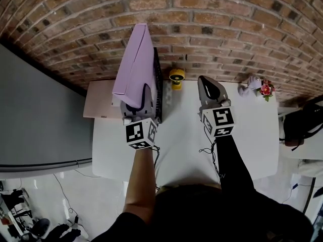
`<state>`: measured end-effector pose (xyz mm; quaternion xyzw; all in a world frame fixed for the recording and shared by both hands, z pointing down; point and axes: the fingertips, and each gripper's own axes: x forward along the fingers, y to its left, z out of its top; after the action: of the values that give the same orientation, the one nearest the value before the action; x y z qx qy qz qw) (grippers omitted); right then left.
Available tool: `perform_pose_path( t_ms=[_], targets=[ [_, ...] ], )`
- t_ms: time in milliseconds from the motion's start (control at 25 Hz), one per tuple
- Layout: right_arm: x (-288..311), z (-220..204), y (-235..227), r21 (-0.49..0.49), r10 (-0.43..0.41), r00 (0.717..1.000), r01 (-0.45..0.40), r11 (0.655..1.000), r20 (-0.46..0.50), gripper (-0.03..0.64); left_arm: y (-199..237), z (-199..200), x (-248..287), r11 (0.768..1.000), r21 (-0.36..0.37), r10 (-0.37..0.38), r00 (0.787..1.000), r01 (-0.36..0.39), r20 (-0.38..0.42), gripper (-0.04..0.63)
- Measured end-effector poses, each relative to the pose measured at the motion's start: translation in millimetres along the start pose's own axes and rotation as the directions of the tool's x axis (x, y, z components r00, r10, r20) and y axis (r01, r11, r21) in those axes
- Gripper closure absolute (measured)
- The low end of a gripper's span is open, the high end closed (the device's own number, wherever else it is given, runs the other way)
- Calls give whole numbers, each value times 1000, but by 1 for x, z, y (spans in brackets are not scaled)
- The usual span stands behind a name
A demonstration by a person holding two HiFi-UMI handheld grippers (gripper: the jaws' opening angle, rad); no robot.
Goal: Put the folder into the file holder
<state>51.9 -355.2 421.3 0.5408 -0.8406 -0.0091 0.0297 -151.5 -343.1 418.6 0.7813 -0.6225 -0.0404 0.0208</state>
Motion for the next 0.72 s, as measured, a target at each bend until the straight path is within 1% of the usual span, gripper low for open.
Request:
perform_pose_path(
  t_ms=[720],
  targets=[
    [3,-2,0,-4,-7,1000,7,1000,-8,617,6,-19,-2,1000,-13,-4,999,4,-33,446]
  ],
)
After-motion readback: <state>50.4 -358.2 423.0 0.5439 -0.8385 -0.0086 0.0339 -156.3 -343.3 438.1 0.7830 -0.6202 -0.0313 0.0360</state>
